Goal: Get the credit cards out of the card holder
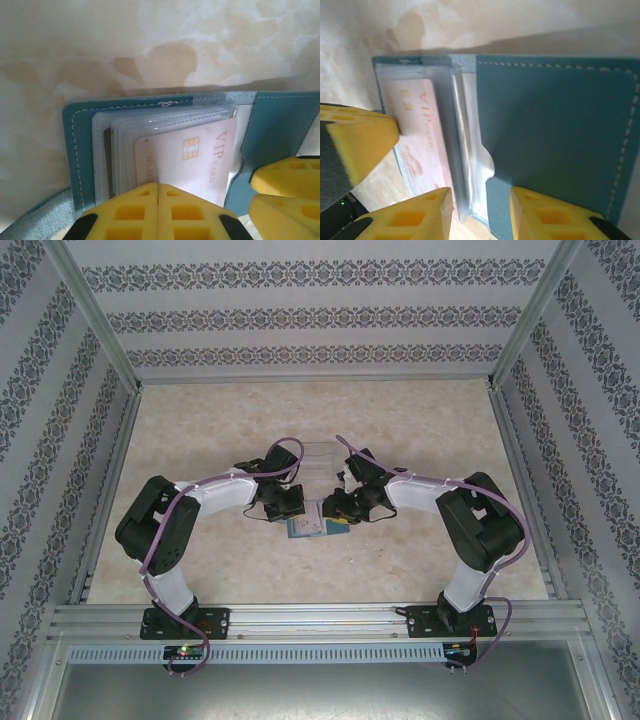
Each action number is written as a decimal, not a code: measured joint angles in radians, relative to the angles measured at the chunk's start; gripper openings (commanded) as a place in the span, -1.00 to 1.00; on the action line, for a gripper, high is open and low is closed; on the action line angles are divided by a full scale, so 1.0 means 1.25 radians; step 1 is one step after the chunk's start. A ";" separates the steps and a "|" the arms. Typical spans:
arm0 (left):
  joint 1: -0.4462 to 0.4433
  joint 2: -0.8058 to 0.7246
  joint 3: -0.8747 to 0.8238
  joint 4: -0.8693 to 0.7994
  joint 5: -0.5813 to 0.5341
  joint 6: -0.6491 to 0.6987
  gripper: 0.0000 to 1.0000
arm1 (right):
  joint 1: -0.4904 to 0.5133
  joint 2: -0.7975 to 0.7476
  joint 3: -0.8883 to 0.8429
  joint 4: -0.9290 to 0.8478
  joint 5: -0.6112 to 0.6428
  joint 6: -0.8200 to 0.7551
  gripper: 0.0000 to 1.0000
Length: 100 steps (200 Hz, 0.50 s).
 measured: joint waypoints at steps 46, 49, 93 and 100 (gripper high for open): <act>0.000 0.000 0.000 -0.003 -0.011 0.004 -0.91 | 0.000 0.000 0.001 0.046 -0.033 0.022 -0.44; 0.000 0.000 0.000 -0.003 -0.012 0.004 -0.91 | 0.000 0.001 0.001 0.049 -0.035 0.024 -0.44; 0.000 0.000 0.005 -0.012 -0.018 0.012 -0.91 | 0.000 0.016 0.002 0.097 -0.072 0.042 -0.47; 0.000 0.000 0.005 -0.013 -0.018 0.013 -0.91 | 0.000 0.020 0.003 0.103 -0.079 0.044 -0.47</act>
